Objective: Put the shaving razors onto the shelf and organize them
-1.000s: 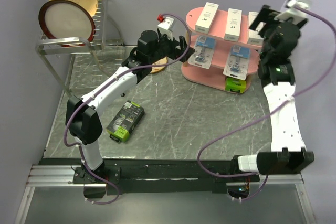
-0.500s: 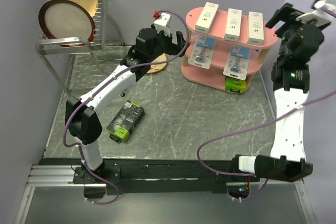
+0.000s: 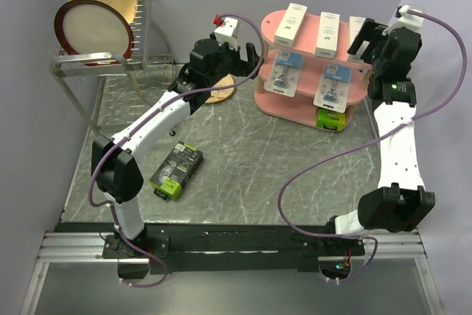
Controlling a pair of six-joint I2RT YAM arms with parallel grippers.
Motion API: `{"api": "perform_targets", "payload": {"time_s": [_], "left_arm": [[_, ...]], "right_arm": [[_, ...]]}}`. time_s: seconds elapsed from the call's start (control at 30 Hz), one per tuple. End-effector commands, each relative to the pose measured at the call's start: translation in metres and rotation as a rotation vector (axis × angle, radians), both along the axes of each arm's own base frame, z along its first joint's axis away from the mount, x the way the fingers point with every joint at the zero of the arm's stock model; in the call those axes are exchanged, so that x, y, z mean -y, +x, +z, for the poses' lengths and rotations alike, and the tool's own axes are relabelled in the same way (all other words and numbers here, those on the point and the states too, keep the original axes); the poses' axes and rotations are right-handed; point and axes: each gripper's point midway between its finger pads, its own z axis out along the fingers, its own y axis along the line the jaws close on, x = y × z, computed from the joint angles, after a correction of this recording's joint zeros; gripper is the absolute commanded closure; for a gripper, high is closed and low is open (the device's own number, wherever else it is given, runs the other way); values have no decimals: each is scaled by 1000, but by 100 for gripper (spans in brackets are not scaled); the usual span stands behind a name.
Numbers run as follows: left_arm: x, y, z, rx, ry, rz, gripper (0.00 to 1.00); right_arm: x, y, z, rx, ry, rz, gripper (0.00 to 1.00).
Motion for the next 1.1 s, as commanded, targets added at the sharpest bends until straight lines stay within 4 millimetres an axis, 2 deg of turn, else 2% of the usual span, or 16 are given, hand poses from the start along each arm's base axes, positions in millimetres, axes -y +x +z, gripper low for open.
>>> {"api": "perform_targets", "payload": {"time_s": [0.0,0.13,0.17,0.4,0.77,0.8,0.83,0.9,1.07], "left_arm": [[-12,-7,33,68,-30,19,1],[-13,-3,29,56,-30,23,1],[-12,-2,29,55,-31,21,1],[-13,2,28,47,-41,26,1],[-8,0,27,31,-57,0,0],[-7,0,26,29,-57,-2,0],[-6,0,25,27,-57,-6,1],[-6,-1,24,23,-59,-9,1],[-4,-3,24,14,-68,-23,0]], "right_arm": [[-15,6,15,27,-39,41,0],[-18,9,13,18,-62,33,0],[-17,11,7,-2,-64,26,0],[-1,10,3,-21,-72,-71,2],[5,-6,0,-15,-76,-106,23],[5,-8,0,-16,-77,-106,31],[6,-10,1,-12,-74,-107,34],[9,-13,-1,-15,-69,-118,37],[13,-22,0,-6,-68,-140,36]]}}
